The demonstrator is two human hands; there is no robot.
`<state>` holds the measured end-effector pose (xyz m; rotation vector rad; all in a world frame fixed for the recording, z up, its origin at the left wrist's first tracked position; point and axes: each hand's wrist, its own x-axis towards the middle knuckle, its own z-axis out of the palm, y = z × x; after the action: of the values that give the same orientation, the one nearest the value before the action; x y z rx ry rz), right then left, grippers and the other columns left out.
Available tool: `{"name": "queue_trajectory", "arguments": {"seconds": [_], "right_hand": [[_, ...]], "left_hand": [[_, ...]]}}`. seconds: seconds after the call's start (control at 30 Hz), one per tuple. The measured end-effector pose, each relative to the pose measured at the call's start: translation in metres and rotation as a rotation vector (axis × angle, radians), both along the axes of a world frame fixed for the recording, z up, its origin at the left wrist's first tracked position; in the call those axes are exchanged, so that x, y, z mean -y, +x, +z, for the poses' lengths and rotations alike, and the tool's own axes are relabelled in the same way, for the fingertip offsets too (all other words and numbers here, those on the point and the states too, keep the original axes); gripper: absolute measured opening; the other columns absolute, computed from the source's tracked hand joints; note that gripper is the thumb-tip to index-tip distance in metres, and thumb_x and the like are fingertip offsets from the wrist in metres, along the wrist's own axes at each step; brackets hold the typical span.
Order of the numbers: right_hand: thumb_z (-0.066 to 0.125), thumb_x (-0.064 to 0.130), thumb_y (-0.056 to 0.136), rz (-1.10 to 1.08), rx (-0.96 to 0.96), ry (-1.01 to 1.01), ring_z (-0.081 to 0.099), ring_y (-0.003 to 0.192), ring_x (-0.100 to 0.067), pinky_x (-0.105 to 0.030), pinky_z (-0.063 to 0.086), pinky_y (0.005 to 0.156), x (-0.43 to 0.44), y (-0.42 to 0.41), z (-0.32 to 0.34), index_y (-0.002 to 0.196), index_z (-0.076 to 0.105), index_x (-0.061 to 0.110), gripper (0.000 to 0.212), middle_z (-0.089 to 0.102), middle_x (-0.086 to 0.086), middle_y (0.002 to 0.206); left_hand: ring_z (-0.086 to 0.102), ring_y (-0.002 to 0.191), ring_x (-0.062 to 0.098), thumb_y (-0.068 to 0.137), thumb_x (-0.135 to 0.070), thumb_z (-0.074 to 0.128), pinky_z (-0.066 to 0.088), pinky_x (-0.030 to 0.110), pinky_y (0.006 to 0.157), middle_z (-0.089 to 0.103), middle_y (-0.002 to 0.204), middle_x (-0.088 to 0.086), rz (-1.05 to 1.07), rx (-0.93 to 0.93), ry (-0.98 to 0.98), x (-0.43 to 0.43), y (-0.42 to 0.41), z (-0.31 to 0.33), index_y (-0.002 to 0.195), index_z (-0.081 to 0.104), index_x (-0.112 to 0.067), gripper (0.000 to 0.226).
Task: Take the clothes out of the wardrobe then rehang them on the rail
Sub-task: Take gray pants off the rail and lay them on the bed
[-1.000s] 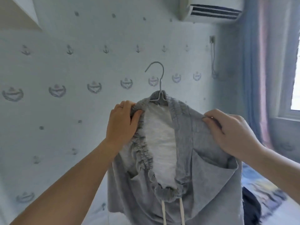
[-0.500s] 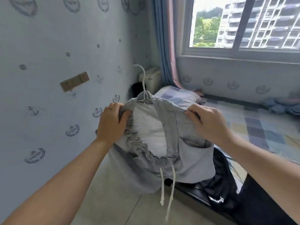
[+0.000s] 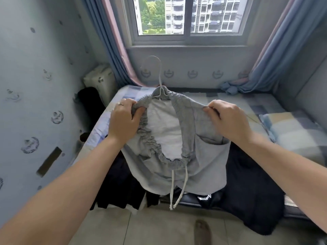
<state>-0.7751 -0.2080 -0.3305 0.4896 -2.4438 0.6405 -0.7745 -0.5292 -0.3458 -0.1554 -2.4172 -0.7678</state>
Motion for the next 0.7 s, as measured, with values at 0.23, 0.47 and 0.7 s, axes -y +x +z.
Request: {"name": "queue_trajectory", "arguments": {"seconds": [0.23, 0.47, 0.7], "right_hand": [[0.058, 0.026, 0.099, 0.005, 0.017, -0.026, 0.064, 0.080, -0.027, -0.045, 0.051, 0.066, -0.058, -0.087, -0.006, 0.091, 0.067, 0.010, 0.020, 0.068, 0.000, 0.087], [0.057, 0.032, 0.098, 0.032, 0.120, 0.009, 0.062, 0.079, -0.025, -0.041, 0.050, 0.065, -0.121, -0.187, -0.041, 0.090, 0.066, 0.015, 0.021, 0.067, 0.004, 0.086], [0.056, 0.036, 0.097, 0.016, 0.404, 0.032, 0.058, 0.077, -0.018, -0.035, 0.045, 0.061, -0.170, -0.237, -0.129, 0.088, 0.063, 0.020, 0.020, 0.061, 0.008, 0.083]], "left_hand": [[0.055, 0.088, 0.030, 0.096, -0.032, 0.062, 0.045, 0.045, 0.080, 0.060, 0.090, 0.006, -0.017, -0.015, -0.007, -0.058, -0.095, -0.007, 0.094, 0.058, -0.009, 0.023], [0.054, 0.092, 0.032, 0.097, -0.032, 0.061, 0.044, 0.049, 0.084, 0.060, 0.095, 0.008, 0.019, 0.138, 0.003, -0.118, -0.175, -0.043, 0.099, 0.058, -0.010, 0.022], [0.052, 0.092, 0.026, 0.098, -0.034, 0.058, 0.043, 0.045, 0.082, 0.055, 0.093, 0.002, 0.026, 0.484, 0.019, -0.167, -0.206, -0.119, 0.097, 0.056, -0.015, 0.019]]}}
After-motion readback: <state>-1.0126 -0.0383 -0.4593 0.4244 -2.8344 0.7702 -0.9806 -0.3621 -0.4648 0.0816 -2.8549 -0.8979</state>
